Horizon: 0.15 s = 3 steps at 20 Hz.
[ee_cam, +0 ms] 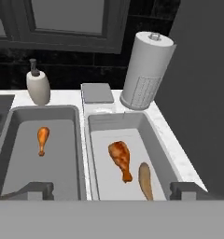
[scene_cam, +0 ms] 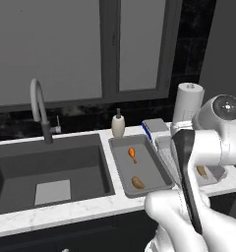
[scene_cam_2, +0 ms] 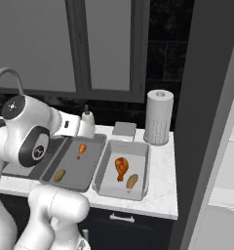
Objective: Place one sweet potato and one chicken drumstick in each tupperware on the nearby counter, to pack two identical lunches.
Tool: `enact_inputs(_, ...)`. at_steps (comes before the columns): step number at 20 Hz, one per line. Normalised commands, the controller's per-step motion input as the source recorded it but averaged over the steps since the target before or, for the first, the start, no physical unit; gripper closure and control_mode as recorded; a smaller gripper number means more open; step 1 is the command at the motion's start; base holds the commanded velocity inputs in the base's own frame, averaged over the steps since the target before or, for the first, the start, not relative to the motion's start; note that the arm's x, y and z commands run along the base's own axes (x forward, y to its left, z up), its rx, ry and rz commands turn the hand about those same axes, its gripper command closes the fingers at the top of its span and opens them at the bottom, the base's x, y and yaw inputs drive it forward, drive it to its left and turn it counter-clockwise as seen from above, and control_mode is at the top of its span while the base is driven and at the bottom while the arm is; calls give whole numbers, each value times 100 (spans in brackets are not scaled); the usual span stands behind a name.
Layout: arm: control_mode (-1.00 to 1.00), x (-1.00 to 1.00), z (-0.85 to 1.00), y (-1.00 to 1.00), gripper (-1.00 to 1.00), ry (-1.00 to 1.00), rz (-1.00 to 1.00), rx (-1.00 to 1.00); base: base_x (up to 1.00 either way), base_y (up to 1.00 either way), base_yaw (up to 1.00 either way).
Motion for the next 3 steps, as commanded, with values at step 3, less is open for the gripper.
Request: enact_inputs(3, -100, -18, 18, 29, -100, 0, -2, 0, 0, 0, 0)
